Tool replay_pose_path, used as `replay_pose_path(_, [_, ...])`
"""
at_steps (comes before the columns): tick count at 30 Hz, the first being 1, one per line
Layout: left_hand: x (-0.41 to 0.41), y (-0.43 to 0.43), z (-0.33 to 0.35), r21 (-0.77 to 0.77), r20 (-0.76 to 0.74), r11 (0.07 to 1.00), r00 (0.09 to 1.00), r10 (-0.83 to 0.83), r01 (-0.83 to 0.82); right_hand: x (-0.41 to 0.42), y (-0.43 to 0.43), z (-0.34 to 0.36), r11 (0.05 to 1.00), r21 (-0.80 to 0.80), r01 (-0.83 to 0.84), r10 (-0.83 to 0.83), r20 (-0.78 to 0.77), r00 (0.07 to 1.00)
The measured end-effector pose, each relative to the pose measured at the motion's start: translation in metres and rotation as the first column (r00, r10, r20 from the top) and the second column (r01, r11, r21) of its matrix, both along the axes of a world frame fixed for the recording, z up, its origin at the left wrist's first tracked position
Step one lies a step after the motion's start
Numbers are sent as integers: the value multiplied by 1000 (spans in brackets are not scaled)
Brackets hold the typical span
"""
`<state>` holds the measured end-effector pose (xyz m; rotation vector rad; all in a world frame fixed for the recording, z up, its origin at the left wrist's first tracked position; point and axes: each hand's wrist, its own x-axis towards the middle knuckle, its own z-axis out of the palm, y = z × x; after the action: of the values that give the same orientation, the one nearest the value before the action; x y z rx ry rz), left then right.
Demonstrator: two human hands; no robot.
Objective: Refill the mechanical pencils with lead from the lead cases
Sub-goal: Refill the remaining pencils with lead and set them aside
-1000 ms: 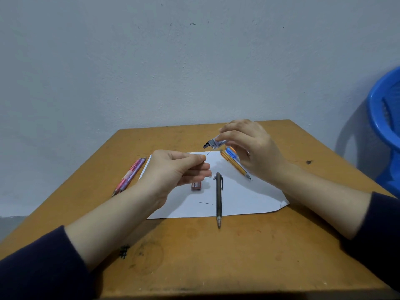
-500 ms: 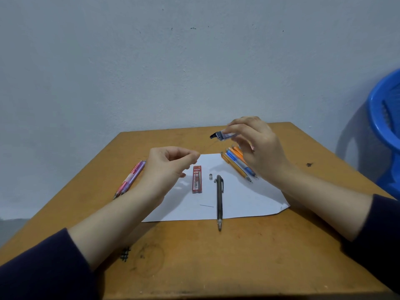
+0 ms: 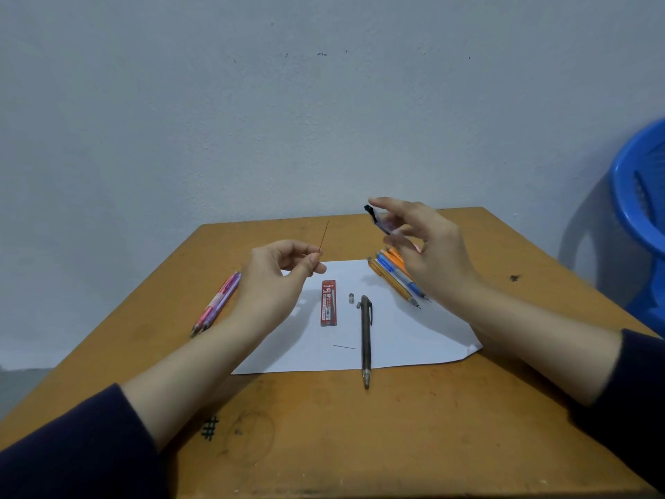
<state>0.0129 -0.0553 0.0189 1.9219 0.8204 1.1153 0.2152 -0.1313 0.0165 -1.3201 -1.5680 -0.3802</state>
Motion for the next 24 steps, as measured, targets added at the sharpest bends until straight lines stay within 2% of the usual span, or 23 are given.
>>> replay_pose_path(5, [-1,1,0,60,-38,998,999,17,-15,-6,-2,0,999,-38,-33,32,-40,999])
replay_pose_path(17, [-4,10,-1,185,-90,981,993,75,-57,-22,-10,4,980,-155,-125,80,-267,960])
replay_pose_path(24, [-6,19,0,167,-84,981,989,118,-103,-26,-10,4,966,-172,-190,110,-394,913])
